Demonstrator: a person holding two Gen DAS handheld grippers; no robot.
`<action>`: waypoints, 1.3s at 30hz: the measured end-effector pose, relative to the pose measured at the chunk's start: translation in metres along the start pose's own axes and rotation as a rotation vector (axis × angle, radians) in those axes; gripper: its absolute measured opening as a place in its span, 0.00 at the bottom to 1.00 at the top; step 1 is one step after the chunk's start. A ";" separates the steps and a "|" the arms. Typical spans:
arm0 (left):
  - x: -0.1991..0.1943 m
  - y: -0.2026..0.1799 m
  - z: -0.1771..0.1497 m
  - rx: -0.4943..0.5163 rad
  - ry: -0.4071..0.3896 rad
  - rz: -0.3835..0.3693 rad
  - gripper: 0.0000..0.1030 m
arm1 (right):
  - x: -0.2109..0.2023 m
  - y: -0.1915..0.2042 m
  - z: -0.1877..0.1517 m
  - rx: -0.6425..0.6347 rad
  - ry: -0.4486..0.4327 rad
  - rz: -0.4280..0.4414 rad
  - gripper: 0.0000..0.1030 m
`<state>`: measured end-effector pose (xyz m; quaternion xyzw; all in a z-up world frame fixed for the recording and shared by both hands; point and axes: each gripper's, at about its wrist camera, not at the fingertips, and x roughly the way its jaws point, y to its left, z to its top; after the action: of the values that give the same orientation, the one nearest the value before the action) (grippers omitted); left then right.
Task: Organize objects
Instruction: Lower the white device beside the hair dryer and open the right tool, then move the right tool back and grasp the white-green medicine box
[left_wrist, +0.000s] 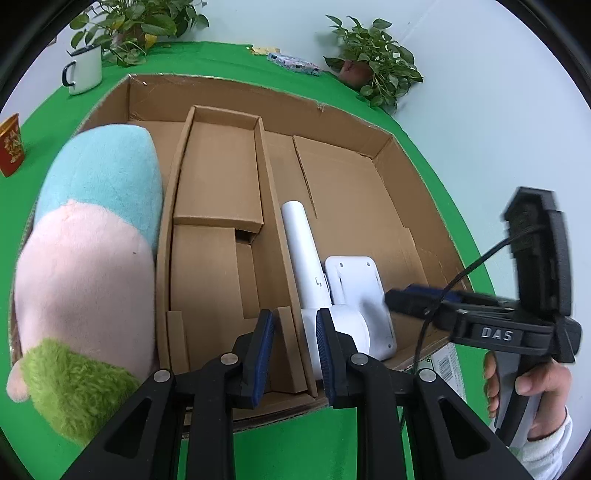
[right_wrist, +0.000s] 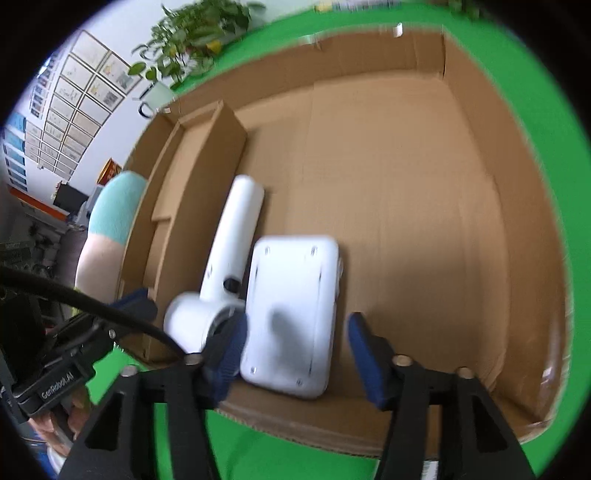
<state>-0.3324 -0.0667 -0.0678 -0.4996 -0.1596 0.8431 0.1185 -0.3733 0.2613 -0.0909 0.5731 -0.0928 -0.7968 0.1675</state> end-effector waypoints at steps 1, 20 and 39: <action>-0.004 -0.002 -0.001 0.008 -0.020 0.018 0.21 | -0.005 0.004 0.000 -0.019 -0.033 -0.031 0.64; -0.114 -0.063 -0.111 0.115 -0.521 0.246 0.13 | -0.104 0.045 -0.157 -0.107 -0.589 -0.246 0.05; -0.148 -0.090 -0.158 0.159 -0.586 0.441 0.99 | -0.134 0.075 -0.196 -0.213 -0.714 -0.179 0.96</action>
<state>-0.1196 -0.0131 0.0156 -0.2486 -0.0093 0.9654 -0.0781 -0.1375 0.2504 -0.0107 0.2447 -0.0115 -0.9629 0.1130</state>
